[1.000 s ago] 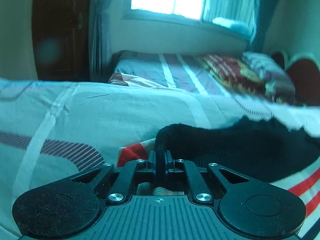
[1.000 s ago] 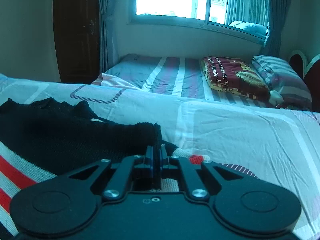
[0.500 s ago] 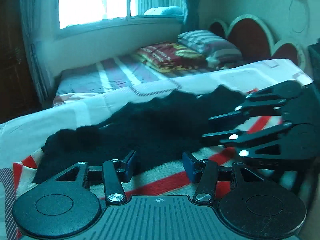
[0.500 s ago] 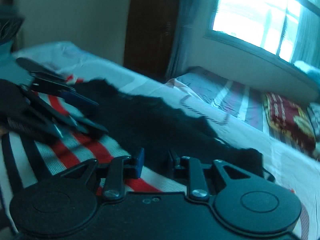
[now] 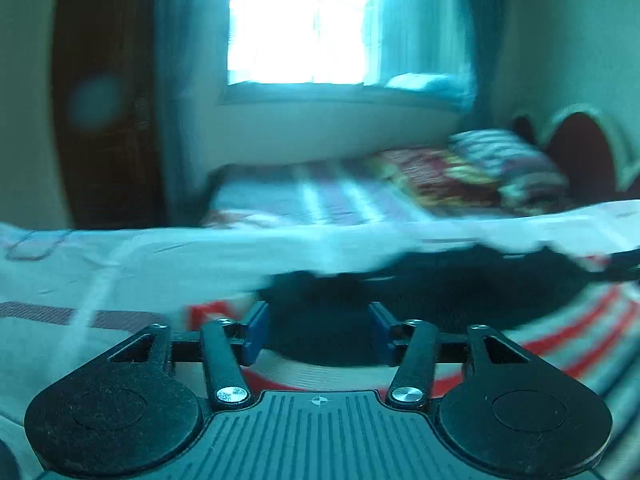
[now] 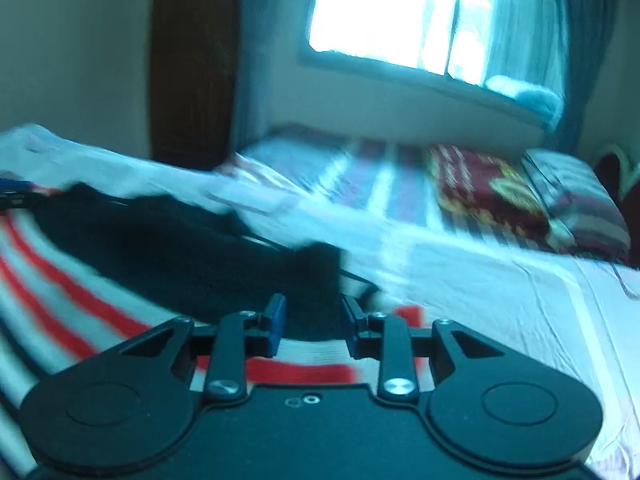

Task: Fold small clothes

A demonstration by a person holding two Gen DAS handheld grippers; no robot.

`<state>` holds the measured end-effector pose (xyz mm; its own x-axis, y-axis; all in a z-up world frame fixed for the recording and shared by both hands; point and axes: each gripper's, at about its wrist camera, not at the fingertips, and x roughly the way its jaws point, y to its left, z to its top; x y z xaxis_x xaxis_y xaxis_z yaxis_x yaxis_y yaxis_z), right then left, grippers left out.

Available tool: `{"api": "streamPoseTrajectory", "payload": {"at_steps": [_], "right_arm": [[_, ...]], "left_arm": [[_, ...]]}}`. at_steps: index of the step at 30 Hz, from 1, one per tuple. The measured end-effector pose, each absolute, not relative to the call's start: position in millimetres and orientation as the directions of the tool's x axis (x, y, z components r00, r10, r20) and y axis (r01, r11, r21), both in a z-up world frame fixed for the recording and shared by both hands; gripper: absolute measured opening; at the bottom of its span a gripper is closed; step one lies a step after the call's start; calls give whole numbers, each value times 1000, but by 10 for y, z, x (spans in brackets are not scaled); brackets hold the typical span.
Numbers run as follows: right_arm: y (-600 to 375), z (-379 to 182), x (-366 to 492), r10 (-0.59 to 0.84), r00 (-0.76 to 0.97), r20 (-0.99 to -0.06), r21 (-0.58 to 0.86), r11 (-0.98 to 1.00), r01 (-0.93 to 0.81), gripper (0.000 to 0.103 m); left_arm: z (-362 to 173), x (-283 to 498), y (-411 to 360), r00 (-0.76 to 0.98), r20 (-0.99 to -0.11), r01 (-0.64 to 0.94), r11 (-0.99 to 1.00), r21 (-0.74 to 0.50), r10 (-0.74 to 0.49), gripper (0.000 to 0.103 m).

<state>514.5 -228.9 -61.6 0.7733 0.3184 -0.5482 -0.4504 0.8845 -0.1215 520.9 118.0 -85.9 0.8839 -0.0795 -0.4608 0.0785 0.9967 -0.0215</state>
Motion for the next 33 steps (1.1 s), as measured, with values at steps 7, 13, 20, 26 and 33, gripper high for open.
{"api": "streamPoseTrajectory", "payload": {"at_steps": [7, 13, 20, 26, 33], "right_arm": [[-1607, -881, 4824, 441, 668, -599, -126, 773, -622, 31], [-2268, -813, 4824, 300, 728, -617, -163, 856, -491, 32], [-2546, -633, 4675, 268, 762, -590, -75, 921, -382, 30], [-1838, -735, 4259, 416, 694, -588, -32, 845, -534, 31], [-2023, -894, 4130, 316, 708, -631, -113, 866, -487, 31]], "left_arm": [[-1047, 5122, 455, 798, -569, 249, 968, 11, -199, 66], [-1080, 4834, 1113, 824, -565, 89, 994, 64, -37, 67], [-908, 4650, 1168, 841, -538, 80, 997, 16, -59, 66], [-933, 4523, 476, 815, -554, 197, 980, -6, -168, 67], [-991, 4288, 687, 822, -562, 152, 987, 57, -94, 67]]}}
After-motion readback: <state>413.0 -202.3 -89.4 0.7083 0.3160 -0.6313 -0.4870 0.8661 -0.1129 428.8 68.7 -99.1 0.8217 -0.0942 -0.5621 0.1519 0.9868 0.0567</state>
